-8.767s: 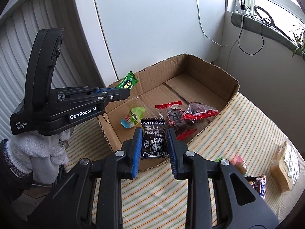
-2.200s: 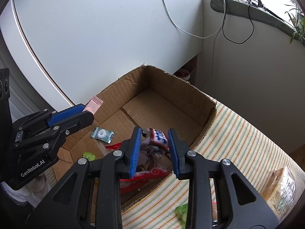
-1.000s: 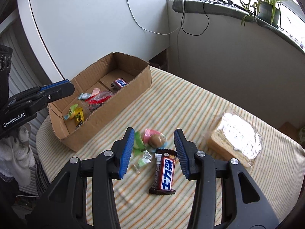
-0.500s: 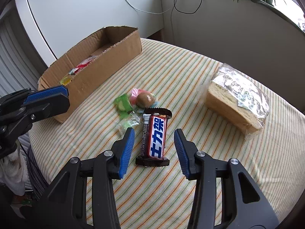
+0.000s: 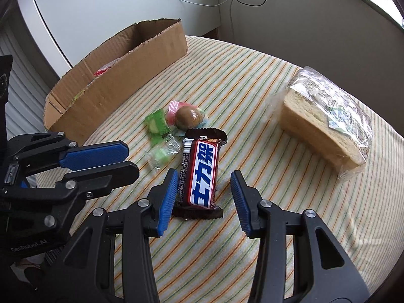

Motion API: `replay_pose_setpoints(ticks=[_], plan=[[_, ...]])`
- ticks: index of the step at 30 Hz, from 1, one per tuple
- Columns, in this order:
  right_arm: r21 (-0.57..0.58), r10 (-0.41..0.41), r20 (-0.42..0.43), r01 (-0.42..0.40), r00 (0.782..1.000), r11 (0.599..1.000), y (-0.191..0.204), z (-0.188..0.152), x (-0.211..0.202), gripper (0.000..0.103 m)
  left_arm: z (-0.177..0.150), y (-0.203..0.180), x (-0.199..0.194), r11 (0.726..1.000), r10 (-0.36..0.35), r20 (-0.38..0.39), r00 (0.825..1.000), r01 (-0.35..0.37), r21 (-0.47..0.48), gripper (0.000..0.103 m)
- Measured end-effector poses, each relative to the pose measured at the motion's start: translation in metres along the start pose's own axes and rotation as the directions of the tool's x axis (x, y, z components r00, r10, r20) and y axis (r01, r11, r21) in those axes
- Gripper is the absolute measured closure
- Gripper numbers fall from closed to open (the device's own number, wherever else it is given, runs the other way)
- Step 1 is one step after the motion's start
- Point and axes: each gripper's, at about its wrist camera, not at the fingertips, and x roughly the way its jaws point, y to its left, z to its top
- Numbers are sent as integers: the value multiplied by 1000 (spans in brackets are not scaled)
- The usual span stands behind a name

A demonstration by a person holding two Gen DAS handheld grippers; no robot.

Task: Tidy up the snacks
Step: 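Grasp the remaining chocolate bar with the right tool, then grasp the clear packet with green candy with the left tool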

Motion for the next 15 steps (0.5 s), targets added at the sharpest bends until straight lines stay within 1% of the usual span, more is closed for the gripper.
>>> replay_pose_setpoints(ticks=[6,10,12,15], plan=[[-16,-9,-1,9,1000,1000,0,2,3,59,0,4,16,1000,30,-34,999,-29,6,84],[-24,-17,-1,17,1000,1000,-2,3,3,65,-2,3,23,999,46,-50,998,-45,19,84],[-28,-25,-2,24,1000,999,-3,3,2,72,-2,3,25,998,53,-53,997,-52,23,84],[-21,-26,-2,25,1000,999,-7,2,0,73,-1,3,29,998,61,-61,996,-59,30,84]])
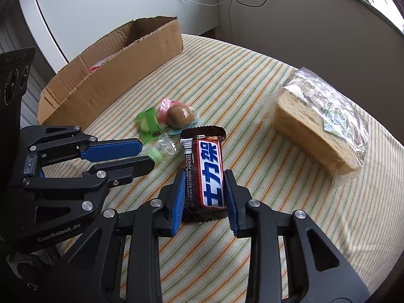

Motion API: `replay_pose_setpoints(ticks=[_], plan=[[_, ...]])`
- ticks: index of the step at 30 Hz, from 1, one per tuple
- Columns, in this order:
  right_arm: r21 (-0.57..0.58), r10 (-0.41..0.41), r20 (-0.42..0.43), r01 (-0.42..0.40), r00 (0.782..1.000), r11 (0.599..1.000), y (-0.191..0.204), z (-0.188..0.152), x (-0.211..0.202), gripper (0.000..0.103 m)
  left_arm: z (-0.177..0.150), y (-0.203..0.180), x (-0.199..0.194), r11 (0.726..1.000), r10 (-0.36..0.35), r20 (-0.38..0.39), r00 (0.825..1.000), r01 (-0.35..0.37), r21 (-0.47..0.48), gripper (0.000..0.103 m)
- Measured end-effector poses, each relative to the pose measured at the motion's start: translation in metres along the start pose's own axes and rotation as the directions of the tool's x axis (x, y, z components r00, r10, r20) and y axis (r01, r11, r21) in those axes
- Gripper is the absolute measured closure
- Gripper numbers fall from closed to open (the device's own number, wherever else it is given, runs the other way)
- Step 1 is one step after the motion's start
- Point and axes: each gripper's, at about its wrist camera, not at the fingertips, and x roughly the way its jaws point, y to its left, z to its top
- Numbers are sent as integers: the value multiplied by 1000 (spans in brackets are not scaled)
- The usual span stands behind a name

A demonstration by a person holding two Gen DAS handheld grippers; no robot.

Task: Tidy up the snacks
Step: 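Grasp the clear packet with green candy with the left tool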

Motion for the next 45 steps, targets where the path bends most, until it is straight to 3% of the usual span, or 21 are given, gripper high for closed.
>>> replay_pose_setpoints(ticks=[11,20,30,36,45], plan=[[25,-13,10,12,1000,1000,-5,-5,-8,73,-1,-7,3,999,18,6,1000,-19,49,85],[59,-20,19,19,1000,998,-11,-13,-17,73,-1,-13,2,998,13,11,1000,-14,66,92],[74,-22,23,21,999,997,-12,-14,-17,73,4,-21,14,996,12,6,1000,-12,85,84],[86,-27,28,25,999,996,-14,-15,-18,73,5,-19,15,998,12,21,1000,-13,60,90],[101,-29,51,24,998,995,-13,-15,-27,73,1,-14,-6,1000,-5,62,998,4,19,90]])
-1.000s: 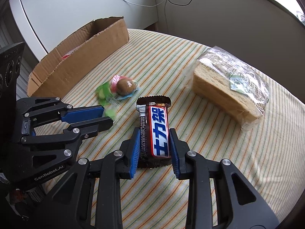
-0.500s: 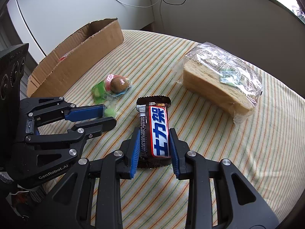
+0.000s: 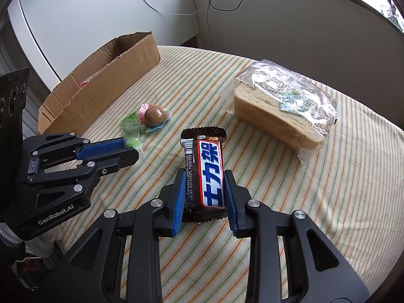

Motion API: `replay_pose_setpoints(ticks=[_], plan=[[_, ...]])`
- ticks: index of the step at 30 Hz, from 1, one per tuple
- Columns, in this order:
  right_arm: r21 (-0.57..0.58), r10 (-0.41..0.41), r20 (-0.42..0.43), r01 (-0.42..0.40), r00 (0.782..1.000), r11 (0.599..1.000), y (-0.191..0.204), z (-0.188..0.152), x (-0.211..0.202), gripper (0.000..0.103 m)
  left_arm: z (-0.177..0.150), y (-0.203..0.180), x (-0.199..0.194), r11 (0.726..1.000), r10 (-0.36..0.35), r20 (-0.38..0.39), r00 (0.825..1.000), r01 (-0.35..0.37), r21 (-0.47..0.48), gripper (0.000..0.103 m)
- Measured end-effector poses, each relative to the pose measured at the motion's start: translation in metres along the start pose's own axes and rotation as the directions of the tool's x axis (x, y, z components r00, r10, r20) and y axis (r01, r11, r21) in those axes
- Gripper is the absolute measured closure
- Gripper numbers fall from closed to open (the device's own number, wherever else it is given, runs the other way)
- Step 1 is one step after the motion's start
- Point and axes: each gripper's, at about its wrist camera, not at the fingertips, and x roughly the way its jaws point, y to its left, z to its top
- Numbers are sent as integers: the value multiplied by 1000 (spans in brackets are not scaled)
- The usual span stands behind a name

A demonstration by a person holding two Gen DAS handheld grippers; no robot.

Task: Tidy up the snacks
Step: 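Grasp the clear packet with green candy with the left tool, then carry the clear packet and chocolate bar over the box with both tools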

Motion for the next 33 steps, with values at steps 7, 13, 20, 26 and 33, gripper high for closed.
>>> replay_pose_setpoints(ticks=[7,13,20,26,33], plan=[[-8,-1,30,1,1000,1000,9,4,-15,73,0,5,-28,1000,-9,57,998,11,-28,90],[-31,2,60,0,998,1000,26,15,-26,73,-1,20,-59,998,-15,112,994,22,-59,90],[-70,14,98,-8,995,998,52,37,-35,73,-1,50,-87,995,17,161,987,-1,-97,90],[-98,27,115,-16,993,995,74,58,-33,73,-6,80,-104,989,63,188,980,-36,-143,90],[-132,55,119,-40,991,990,103,83,-20,73,-12,117,-120,977,121,203,972,-81,-195,90]])
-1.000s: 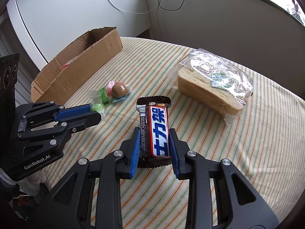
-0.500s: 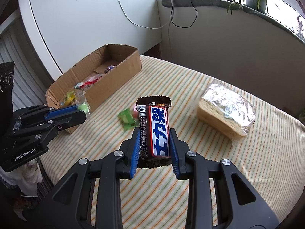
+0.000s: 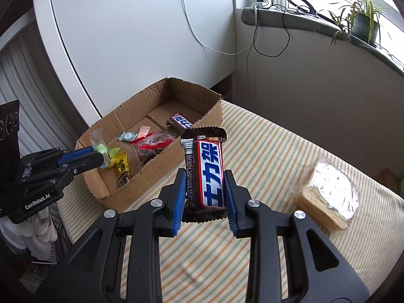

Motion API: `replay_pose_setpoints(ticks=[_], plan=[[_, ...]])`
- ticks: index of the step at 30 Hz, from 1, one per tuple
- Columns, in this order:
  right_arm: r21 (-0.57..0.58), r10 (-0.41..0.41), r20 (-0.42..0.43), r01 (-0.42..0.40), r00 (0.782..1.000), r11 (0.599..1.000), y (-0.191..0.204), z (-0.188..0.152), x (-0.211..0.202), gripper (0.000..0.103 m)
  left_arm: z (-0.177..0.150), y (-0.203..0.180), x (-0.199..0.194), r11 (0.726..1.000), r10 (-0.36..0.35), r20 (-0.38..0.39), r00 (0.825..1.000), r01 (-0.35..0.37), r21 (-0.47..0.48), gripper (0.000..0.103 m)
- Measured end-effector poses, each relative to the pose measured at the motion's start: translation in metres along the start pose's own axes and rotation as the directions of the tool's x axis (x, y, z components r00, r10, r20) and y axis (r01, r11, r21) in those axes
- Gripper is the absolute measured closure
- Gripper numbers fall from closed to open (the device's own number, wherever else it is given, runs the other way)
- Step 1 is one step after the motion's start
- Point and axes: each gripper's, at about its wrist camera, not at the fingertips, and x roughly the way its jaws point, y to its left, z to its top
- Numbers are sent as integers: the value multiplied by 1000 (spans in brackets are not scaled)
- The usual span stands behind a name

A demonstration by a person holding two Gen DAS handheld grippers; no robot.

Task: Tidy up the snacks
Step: 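Carry the clear packet and chocolate bar over the box with both tools, then open both tools to release the packet and chocolate bar into the box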

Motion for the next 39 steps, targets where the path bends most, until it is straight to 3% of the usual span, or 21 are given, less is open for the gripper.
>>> replay_pose_setpoints(ticks=[18,28,39], plan=[[-59,66,-33,-68,997,996,55,55,65,73,2,51,0,997,61,10,998,-61,-51,90],[-62,89,-66,-93,994,994,72,66,94,73,3,56,6,996,57,3,998,-57,-63,90],[-72,107,-69,-112,992,991,78,67,97,71,3,58,7,996,65,-9,998,-65,-66,89]])
